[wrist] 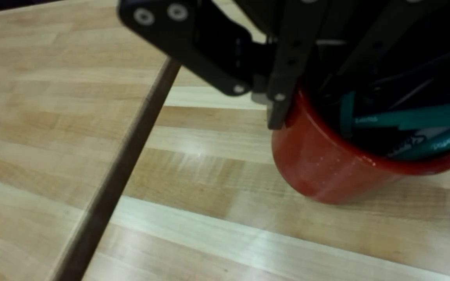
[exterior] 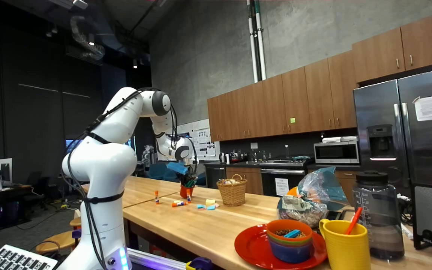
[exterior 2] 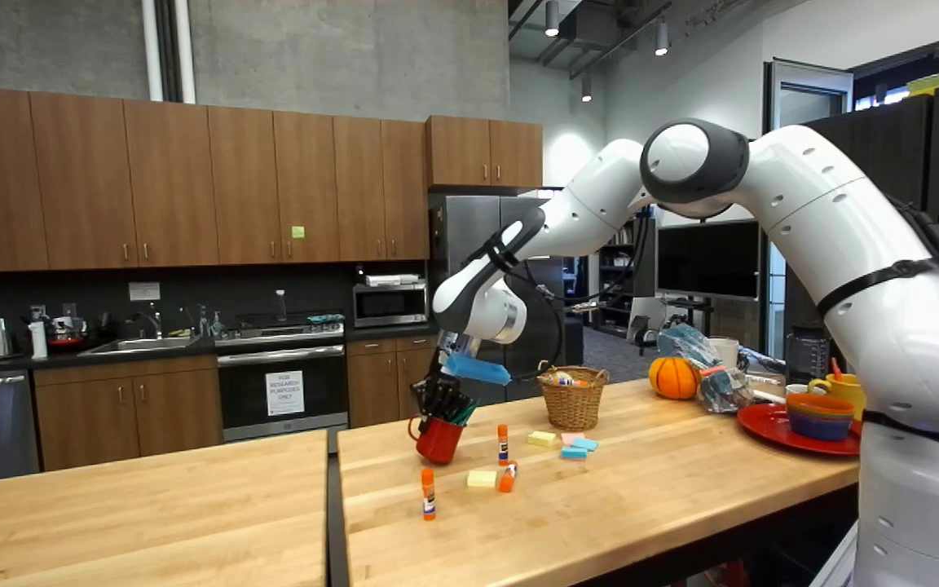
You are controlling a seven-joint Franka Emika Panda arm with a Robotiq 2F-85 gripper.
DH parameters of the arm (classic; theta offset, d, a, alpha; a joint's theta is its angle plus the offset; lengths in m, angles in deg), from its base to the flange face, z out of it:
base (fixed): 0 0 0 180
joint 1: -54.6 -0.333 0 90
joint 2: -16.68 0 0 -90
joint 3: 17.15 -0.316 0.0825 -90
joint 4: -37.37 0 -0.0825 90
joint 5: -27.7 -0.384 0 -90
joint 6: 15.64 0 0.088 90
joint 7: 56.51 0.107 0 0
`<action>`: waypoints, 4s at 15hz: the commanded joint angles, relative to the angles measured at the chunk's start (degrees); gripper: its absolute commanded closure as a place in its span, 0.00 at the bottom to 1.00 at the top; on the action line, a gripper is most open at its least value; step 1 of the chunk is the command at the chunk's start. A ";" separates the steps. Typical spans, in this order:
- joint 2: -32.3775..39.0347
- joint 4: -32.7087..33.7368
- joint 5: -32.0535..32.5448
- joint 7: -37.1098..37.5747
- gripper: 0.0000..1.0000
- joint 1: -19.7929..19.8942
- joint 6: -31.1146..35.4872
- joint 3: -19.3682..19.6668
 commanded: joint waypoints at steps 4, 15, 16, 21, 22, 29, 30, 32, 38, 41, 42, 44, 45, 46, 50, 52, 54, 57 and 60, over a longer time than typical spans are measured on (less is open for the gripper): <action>1.45 -1.94 -10.81 -0.57 0.98 3.37 5.53 -5.12; 1.63 -3.88 -24.97 -6.73 0.97 5.62 8.97 -7.89; 1.55 -3.92 -26.00 -7.23 0.67 5.56 8.91 -7.74; 1.35 -4.57 -27.95 -9.39 0.44 4.83 8.11 -6.30; 1.19 -4.58 -27.74 -9.33 0.38 4.77 8.00 -6.08; -1.01 -4.29 -23.93 -8.39 0.01 3.17 6.64 -3.85; -1.45 -4.47 -21.96 -7.57 0.00 2.57 5.98 -2.87; -1.63 -4.37 -18.84 -6.46 0.00 2.25 4.80 -1.77; -2.30 -3.44 -11.34 -3.72 0.00 2.12 0.26 -0.28; -2.99 -3.13 -6.90 -2.13 0.00 1.97 -0.64 0.16; -3.38 -3.15 -5.59 -1.73 0.00 1.99 -0.43 0.12; -4.22 -3.04 -3.71 -1.19 0.00 1.86 -0.57 0.08; -4.60 -2.94 -2.86 -0.87 0.00 1.64 -0.79 0.12; -4.83 -2.76 -2.18 -0.58 0.00 1.48 -1.24 0.10; -5.83 -3.08 4.08 5.49 0.00 -2.00 -4.01 3.16; -6.26 -3.20 7.75 9.18 0.00 -3.76 -5.94 4.79; -6.30 -3.05 11.20 12.28 0.00 -5.59 -7.17 6.19; -6.77 -2.12 13.04 8.78 0.00 -4.89 -10.36 5.22; -7.01 -0.34 11.97 -2.55 0.00 -2.15 -15.13 2.46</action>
